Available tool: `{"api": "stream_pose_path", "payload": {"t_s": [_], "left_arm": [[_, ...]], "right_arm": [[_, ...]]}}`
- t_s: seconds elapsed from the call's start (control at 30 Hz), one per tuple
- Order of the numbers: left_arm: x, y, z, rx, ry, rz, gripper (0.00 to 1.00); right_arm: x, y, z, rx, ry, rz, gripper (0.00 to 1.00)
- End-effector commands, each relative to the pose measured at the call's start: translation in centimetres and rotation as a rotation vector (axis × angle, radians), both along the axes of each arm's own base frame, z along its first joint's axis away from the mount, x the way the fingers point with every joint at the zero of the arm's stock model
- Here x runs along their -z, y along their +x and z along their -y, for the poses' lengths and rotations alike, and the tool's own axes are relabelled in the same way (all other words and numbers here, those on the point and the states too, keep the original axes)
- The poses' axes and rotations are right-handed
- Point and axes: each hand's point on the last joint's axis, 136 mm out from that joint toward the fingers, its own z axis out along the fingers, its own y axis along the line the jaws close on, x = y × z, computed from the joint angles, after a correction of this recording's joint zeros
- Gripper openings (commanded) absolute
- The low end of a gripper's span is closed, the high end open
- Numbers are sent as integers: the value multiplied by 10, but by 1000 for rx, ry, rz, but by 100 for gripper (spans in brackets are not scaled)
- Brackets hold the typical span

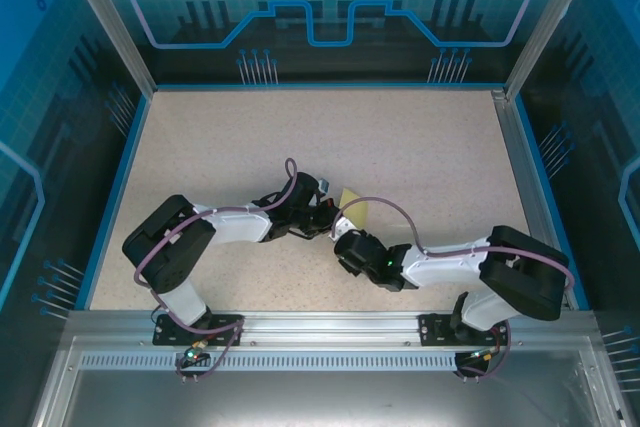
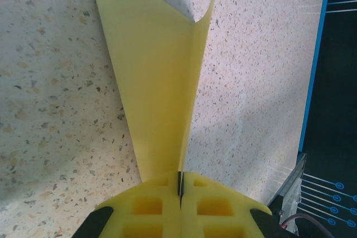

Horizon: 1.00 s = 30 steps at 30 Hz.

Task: Fold a paper plane with a square sheet of paper (pick it up from the middle)

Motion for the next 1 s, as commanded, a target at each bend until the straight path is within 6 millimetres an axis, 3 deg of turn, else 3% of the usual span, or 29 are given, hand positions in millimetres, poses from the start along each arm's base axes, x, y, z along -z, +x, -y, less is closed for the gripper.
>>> {"api": "stream_pose_path", "payload": {"t_s": [0.0,0.3,0.53,0.67,0.97], "left_arm": [[-15,-4,6,17,-33,2,0],[-15,-4,3,0,-29,-1,0],[-18,-2,-15,-63,30,31,28],[-23,-1,-35,-123,100,64,51],[-42,-3,-83,-257,226,152,71]], "right_arm": [[-7,9,-4,33,-31,62,37],[1,11,-4,38,-64,75,19],[6,9,-6,4,-60,67,8],[8,6,-12,-38,-24,46,7],[7,4,-18,-67,64,-22,7]]}}
